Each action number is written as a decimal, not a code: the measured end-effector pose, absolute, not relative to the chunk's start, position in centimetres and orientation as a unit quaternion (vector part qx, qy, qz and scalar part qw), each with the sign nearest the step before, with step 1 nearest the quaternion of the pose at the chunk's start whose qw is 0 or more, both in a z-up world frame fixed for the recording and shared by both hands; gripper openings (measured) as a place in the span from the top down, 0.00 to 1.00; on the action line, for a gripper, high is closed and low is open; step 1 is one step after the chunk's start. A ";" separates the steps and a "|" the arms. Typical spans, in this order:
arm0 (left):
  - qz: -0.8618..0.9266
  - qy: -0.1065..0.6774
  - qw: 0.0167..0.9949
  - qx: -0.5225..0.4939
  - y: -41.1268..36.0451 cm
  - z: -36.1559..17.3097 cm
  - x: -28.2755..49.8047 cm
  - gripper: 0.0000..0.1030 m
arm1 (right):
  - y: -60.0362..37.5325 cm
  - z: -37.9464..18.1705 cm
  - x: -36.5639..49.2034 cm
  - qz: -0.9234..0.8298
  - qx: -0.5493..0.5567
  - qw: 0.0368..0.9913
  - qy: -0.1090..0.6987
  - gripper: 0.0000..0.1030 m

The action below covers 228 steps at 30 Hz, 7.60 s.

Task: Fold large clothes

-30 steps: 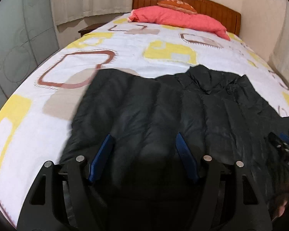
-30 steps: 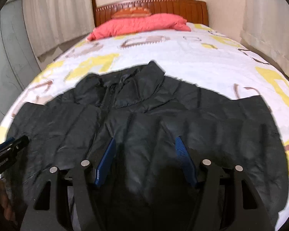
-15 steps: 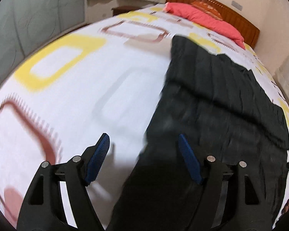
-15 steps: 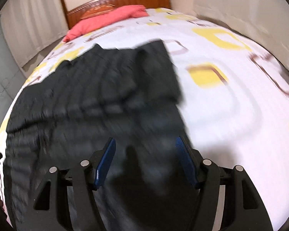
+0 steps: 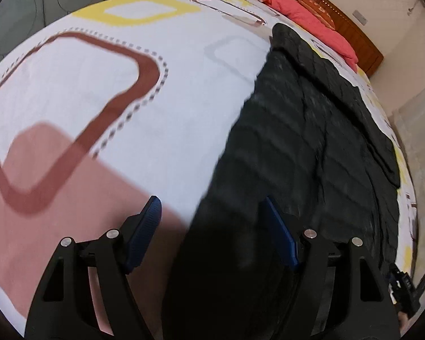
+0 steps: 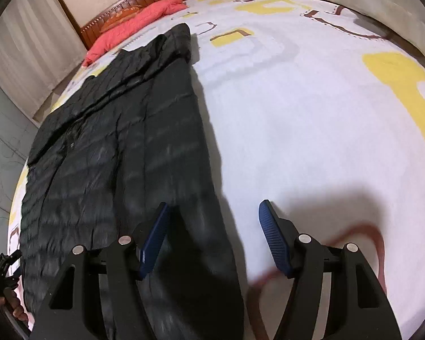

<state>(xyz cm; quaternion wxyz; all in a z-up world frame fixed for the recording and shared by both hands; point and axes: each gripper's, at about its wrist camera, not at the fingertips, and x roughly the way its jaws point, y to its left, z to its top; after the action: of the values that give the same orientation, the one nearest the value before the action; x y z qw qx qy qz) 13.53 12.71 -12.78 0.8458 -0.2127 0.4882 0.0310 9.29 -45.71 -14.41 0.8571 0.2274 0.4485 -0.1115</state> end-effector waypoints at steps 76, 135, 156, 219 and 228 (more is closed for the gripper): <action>-0.142 0.242 0.912 -0.299 13.3 6.2 5.6 0.91 | -42.9 2.2 -1.3 0.112 0.340 0.920 0.159 0.88; -0.062 0.340 0.929 -0.128 2.7 -2.6 42.6 0.27 | -44.7 -7.5 37.1 0.019 0.265 0.909 0.322 0.28; -0.047 0.420 0.906 -0.027 -3.0 -8.2 49.1 0.36 | -37.0 -12.5 46.7 -0.008 0.111 0.899 0.423 0.43; 0.004 0.380 0.803 -0.459 11.0 -13.7 25.8 0.76 | -47.3 -16.9 20.7 -0.058 0.466 0.821 0.324 0.77; -0.002 0.387 0.808 -0.443 11.8 -12.4 21.8 0.81 | -46.4 -15.8 16.3 -0.046 0.462 0.824 0.325 0.80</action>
<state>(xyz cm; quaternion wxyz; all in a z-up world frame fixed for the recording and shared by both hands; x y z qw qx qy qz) 21.79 11.85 -12.39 0.8085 -0.4431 0.3873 -0.0023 16.27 -46.42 -15.82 0.8240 0.4618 0.3251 -0.0460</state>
